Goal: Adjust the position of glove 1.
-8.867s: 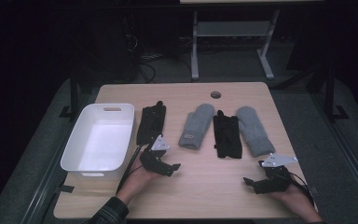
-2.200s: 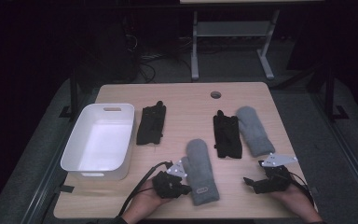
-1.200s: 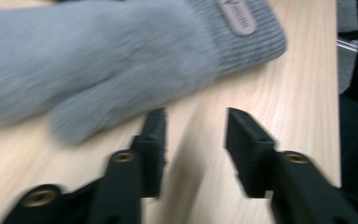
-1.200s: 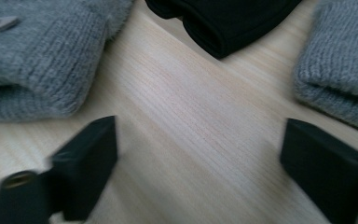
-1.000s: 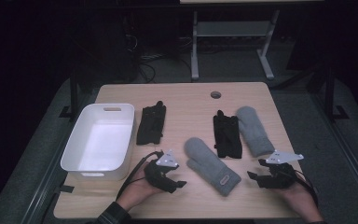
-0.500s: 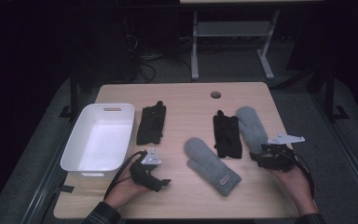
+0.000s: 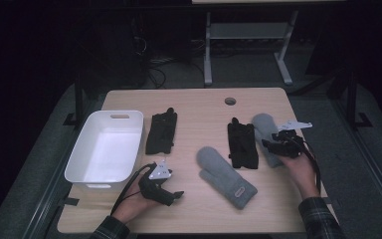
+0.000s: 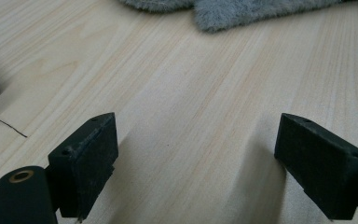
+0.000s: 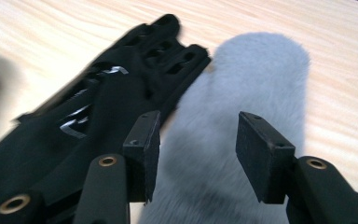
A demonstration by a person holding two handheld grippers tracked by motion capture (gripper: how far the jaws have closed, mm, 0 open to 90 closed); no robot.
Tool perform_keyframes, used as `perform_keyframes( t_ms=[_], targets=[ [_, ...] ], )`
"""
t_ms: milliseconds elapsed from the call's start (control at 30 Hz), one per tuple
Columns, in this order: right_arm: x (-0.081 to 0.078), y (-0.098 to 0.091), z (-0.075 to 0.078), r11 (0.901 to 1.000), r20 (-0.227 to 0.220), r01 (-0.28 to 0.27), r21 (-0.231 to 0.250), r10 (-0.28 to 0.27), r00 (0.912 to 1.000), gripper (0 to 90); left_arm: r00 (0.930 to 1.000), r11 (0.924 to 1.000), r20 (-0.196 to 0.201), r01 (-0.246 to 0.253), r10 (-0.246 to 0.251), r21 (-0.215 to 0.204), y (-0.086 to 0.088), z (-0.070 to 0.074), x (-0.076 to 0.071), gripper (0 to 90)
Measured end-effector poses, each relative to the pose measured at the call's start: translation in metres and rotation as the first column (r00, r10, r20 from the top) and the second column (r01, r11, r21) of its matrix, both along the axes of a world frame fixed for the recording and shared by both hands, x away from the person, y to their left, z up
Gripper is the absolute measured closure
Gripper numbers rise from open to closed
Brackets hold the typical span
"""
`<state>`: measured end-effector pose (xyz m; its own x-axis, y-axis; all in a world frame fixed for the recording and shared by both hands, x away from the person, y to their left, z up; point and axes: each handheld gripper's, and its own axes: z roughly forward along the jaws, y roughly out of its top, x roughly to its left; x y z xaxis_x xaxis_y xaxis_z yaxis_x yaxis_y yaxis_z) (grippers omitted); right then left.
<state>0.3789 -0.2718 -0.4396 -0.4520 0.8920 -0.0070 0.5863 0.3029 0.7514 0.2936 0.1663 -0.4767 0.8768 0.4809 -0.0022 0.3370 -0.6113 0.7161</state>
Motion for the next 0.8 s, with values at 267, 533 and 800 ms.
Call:
perform_keyframes(
  t_ms=[267, 533, 800],
  targets=[
    [0.031, -0.002, -0.009, 0.9978, 0.016, 0.062, -0.024, -0.061, 0.998, 51.7, 1.0, 1.0, -0.003, -0.001, 0.001, -0.002, 0.0, 0.0, 0.0, 12.4],
    [0.045, -0.003, -0.019, 0.9951, -0.012, 0.097, -0.018, -0.098, 0.9951, 48.4, 1.0, 1.0, -0.003, -0.004, 0.004, -0.002, 0.0, 0.0, 0.0, 12.4],
    [0.045, -0.001, -0.03, 0.9937, -0.033, 0.097, -0.057, -0.099, 0.9945, 57.0, 1.0, 1.0, -0.002, -0.005, 0.005, -0.001, 0.0, 0.0, -0.001, 12.4]
  ],
)
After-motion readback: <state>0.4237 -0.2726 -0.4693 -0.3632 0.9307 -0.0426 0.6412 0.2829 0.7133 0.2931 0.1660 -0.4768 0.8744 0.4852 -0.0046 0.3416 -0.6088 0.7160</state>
